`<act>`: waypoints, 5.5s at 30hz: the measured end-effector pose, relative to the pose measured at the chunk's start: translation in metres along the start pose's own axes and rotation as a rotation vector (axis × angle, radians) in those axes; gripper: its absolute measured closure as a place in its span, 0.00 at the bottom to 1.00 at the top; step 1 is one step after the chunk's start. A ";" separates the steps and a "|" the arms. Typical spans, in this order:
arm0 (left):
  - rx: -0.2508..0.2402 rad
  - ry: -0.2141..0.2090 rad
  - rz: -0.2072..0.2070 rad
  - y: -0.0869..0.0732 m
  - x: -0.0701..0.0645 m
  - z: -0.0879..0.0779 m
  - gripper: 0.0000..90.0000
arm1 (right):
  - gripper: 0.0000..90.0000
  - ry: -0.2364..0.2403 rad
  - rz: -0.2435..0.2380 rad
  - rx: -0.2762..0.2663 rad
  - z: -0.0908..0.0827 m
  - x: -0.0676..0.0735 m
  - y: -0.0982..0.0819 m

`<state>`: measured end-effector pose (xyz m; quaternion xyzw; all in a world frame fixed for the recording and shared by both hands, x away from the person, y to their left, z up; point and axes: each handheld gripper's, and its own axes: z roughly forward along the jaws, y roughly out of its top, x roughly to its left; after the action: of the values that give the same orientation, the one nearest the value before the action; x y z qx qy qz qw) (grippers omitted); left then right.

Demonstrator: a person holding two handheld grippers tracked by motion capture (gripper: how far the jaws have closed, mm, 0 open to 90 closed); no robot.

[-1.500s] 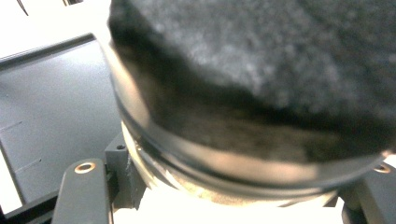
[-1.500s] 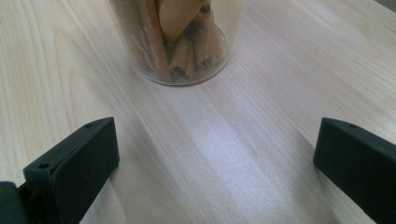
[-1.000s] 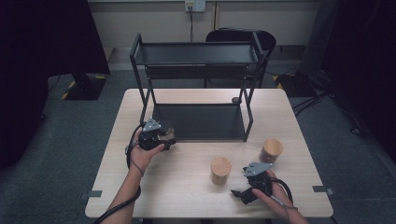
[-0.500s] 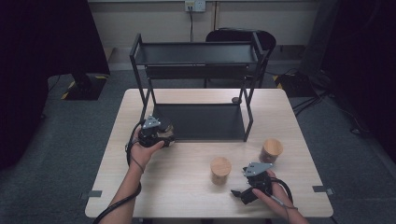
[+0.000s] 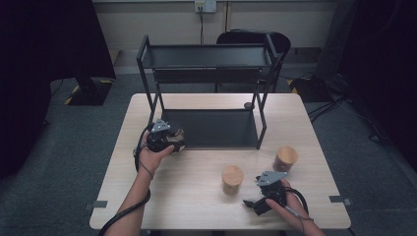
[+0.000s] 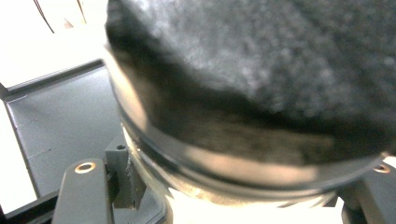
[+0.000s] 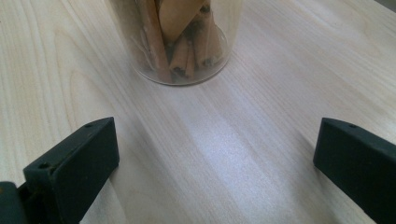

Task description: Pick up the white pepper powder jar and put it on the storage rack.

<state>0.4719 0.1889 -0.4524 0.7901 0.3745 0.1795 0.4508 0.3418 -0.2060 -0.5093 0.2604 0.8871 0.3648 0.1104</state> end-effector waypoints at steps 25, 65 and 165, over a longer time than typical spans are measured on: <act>-0.006 0.020 -0.009 0.011 0.006 0.016 0.34 | 0.00 0.000 0.000 0.000 0.000 0.000 0.000; 0.033 0.104 -0.061 0.008 0.019 0.045 0.35 | 0.00 0.000 0.000 0.000 0.000 0.000 0.000; 0.033 0.150 -0.191 0.014 0.016 0.069 0.03 | 0.00 -0.004 0.004 0.000 0.000 0.001 0.000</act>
<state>0.5308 0.1567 -0.4781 0.7426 0.4834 0.1882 0.4237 0.3407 -0.2060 -0.5093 0.2628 0.8863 0.3645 0.1118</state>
